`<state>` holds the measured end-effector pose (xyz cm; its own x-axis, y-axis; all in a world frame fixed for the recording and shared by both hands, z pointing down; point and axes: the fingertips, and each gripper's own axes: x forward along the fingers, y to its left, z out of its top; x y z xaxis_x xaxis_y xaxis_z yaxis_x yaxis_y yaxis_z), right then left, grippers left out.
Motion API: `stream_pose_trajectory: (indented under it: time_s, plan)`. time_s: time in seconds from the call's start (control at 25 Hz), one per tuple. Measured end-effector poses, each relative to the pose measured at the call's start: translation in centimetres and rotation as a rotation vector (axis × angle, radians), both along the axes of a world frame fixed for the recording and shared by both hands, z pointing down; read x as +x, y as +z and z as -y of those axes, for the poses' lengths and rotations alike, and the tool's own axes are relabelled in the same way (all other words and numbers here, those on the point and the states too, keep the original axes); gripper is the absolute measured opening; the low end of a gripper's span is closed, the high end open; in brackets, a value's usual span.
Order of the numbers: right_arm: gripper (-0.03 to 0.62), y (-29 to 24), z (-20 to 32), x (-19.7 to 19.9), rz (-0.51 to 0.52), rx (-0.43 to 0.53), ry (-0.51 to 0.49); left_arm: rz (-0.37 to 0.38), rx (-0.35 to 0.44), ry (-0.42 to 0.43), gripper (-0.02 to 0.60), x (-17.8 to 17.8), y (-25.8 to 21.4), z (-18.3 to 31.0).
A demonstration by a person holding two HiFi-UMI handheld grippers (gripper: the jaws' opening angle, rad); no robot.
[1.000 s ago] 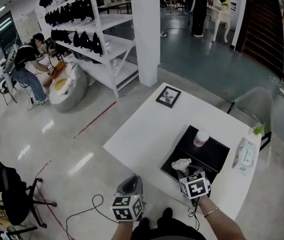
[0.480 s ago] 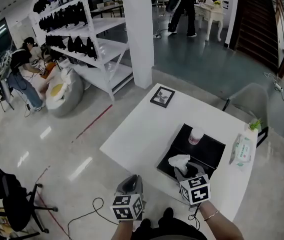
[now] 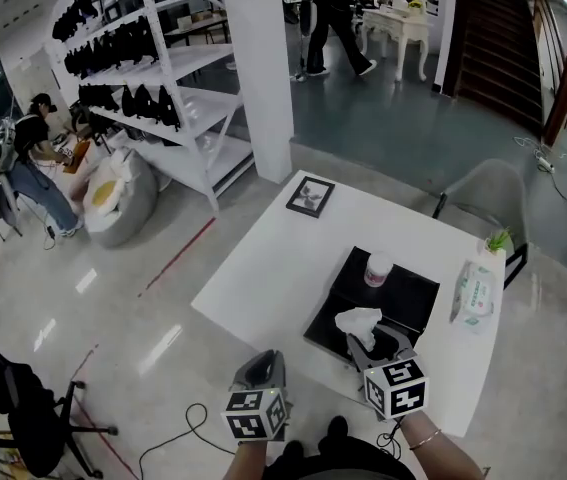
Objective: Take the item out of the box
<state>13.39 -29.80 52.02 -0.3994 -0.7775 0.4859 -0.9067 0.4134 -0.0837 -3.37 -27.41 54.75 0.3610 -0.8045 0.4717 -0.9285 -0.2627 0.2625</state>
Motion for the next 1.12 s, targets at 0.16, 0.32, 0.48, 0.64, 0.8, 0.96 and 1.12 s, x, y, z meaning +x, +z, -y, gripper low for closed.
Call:
stream_pose_trajectory:
  time_s: [0.16, 0.32, 0.48, 0.64, 0.8, 0.96, 1.12]
  plan:
    - [0.17, -1.3, -0.5, 0.6, 0.027, 0.027, 0.027, 0.003, 0.004, 0.013, 0.041, 0.4, -0.2, -0.1]
    - [0.17, -2.4, -0.9, 1.3, 0.055, 0.055, 0.049, 0.006, 0.008, 0.02, 0.041, 0.7, -0.3, -0.1]
    - [0.17, -3.2, -1.5, 2.0, 0.063, 0.077, 0.074, 0.009, 0.015, 0.031, 0.041, 0.9, -0.6, -0.2]
    - [0.169, -3.8, -1.9, 3.0, 0.086, 0.098, 0.103, 0.011, 0.016, 0.039, 0.041, 1.2, -0.5, -0.4]
    - [0.166, -4.6, -2.4, 3.7, 0.093, 0.12, 0.119, 0.013, 0.017, 0.047, 0.041, 1.6, -0.5, -0.5]
    - [0.164, -4.8, -2.6, 4.0, 0.095, 0.129, 0.124, 0.012, 0.018, 0.053, 0.041, 1.8, -0.3, -0.6]
    - [0.164, -5.1, -2.7, 4.2, 0.095, 0.137, 0.134, 0.012, 0.017, 0.058, 0.041, 2.0, -0.5, -0.5]
